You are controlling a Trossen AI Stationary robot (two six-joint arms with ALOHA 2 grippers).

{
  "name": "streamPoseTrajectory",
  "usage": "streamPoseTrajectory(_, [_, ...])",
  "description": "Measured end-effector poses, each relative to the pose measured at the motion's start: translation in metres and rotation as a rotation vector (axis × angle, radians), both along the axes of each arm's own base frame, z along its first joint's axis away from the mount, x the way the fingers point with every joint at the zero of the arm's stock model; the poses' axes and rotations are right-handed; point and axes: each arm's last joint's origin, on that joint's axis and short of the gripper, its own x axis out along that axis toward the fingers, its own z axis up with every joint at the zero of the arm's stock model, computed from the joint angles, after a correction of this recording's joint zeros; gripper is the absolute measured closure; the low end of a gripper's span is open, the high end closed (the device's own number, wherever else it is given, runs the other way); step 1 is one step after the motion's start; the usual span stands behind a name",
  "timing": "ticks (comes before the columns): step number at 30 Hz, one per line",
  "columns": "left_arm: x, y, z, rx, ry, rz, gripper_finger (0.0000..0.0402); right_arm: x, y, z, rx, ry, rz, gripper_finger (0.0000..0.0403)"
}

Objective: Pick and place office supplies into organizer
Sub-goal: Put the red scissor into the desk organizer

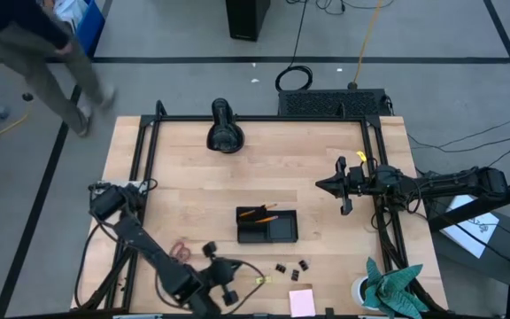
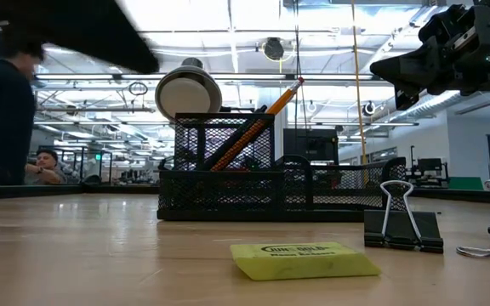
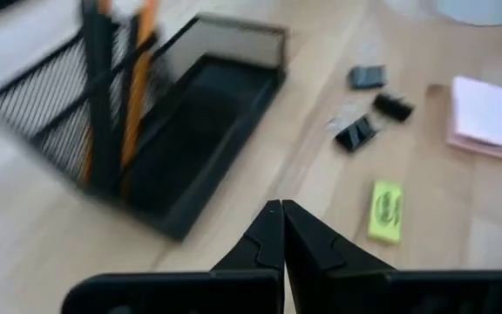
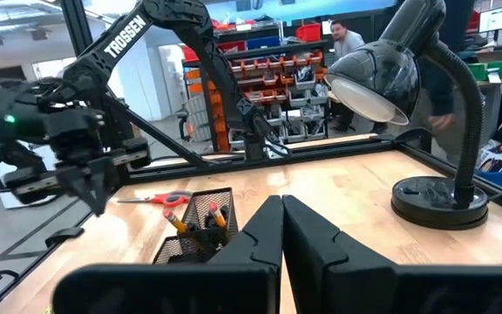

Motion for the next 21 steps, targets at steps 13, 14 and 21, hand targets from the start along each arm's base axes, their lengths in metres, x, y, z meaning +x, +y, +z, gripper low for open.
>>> streamPoseTrajectory(13, [-0.019, -0.003, -0.006, -0.098, 0.054, 0.091, 0.0398, 0.0, 0.0, 0.0, 0.004, 0.005, 0.0, 0.0399])
streamPoseTrajectory(14, [-0.023, -0.002, -0.006, -0.133, 0.085, 0.119, 0.0397, 0.0, 0.0, 0.0, 0.005, 0.005, 0.0, 0.0399])
streamPoseTrajectory(21, [-0.055, 0.008, -0.003, -0.35, 0.431, 0.414, 0.0398, 0.0, 0.0, -0.003, 0.006, 0.029, 0.0, 0.0399])
